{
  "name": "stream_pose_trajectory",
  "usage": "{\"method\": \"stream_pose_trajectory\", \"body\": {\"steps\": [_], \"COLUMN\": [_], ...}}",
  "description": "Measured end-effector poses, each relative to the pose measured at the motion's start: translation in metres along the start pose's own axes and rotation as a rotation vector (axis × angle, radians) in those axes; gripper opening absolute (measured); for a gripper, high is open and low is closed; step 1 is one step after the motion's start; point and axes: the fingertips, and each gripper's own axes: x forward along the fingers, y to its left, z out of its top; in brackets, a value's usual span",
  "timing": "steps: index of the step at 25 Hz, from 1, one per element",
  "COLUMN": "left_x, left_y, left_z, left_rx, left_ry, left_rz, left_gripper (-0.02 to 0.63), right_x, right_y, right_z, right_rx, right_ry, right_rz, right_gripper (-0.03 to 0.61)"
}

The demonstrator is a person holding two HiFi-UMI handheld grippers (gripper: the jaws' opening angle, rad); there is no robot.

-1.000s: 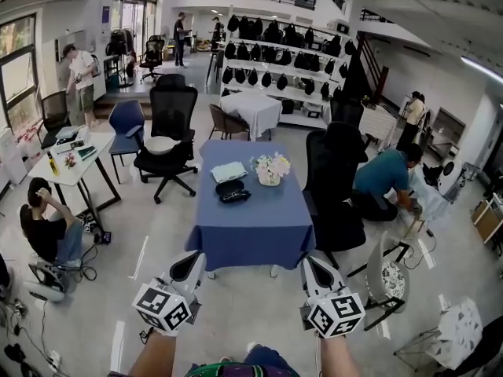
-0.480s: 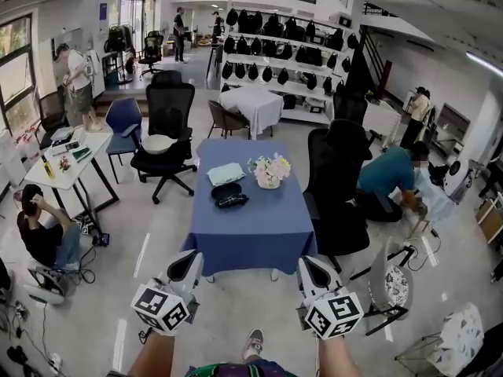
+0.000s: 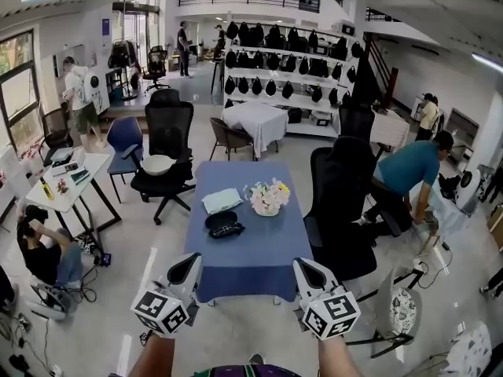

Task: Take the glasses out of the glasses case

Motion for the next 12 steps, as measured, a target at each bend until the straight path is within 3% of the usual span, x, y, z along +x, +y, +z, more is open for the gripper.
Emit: {"method": "stream_pose_trajectory", "body": {"steps": [12], "left_x": [0.081], "left_y": [0.021], "left_z": [-0.017], "left_rx": [0.027], "left_ry": [0.071], "left_rz": [0.051], "left_gripper": [0.015], "right_x": [0.068], "right_y": [-0.083], "right_z": [-0.019], "right_rx": [0.087], "right_ry": [0.015], "right_rz": [0.036], "right_gripper": [0.0]}}
